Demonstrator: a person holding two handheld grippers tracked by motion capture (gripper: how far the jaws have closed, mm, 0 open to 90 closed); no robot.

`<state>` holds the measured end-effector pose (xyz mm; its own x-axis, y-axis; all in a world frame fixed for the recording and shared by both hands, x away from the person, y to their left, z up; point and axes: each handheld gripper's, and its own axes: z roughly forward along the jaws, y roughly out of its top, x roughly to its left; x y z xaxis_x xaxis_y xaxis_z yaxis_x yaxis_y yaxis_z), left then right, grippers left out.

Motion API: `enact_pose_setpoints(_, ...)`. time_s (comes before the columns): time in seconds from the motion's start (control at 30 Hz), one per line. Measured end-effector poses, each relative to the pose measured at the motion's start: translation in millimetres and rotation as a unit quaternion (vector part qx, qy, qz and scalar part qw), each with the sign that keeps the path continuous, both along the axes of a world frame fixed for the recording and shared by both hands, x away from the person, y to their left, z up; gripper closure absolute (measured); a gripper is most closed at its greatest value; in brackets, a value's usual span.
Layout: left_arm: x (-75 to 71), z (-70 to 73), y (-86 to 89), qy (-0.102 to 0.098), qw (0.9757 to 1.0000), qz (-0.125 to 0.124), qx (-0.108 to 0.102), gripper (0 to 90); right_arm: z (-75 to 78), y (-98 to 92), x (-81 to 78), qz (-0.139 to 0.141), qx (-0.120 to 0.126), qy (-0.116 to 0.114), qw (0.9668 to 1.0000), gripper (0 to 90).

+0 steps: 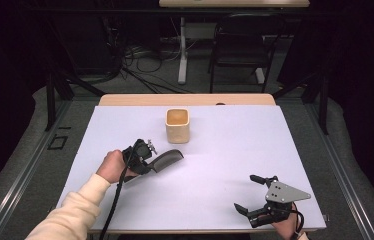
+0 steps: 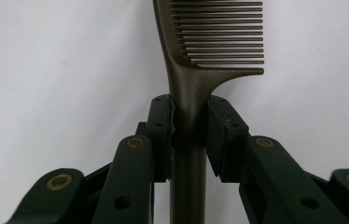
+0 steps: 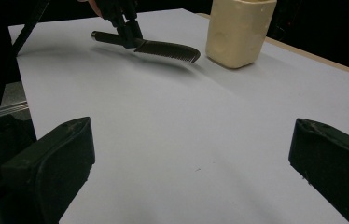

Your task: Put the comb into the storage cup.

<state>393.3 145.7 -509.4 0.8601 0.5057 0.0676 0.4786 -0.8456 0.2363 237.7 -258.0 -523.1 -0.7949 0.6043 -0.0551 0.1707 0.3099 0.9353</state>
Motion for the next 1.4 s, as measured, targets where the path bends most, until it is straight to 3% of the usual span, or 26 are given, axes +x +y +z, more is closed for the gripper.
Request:
enact_pose_setpoints(0.3, -5.5, 4.8, 6.2, -0.013, 0.9995, 0.008, -0.027, 72.3, 0.0, 0.0, 0.0, 0.0, 0.0, 0.0, 1.0, 0.0)
enact_pose_setpoints(0.77, -13.4, 8.6, 17.8, -0.027, 0.9969, 0.025, -0.07, 72.3, -0.2, 0.2, 0.2, 0.0, 0.0, 0.0, 1.0, 0.0)
enact_pose_setpoints(1.13, -18.5, 11.0, 25.8, -0.041, 0.9929, 0.039, -0.104, 72.3, -0.4, 0.4, 0.5, 0.001, -0.001, 0.0, 1.0, 0.0)
enact_pose_setpoints(1.4, -21.3, 10.9, 31.7, -0.055, 0.9885, 0.047, -0.133, 72.3, -0.5, 0.4, 0.4, 0.0, 0.0, 0.001, 1.0, 0.0)
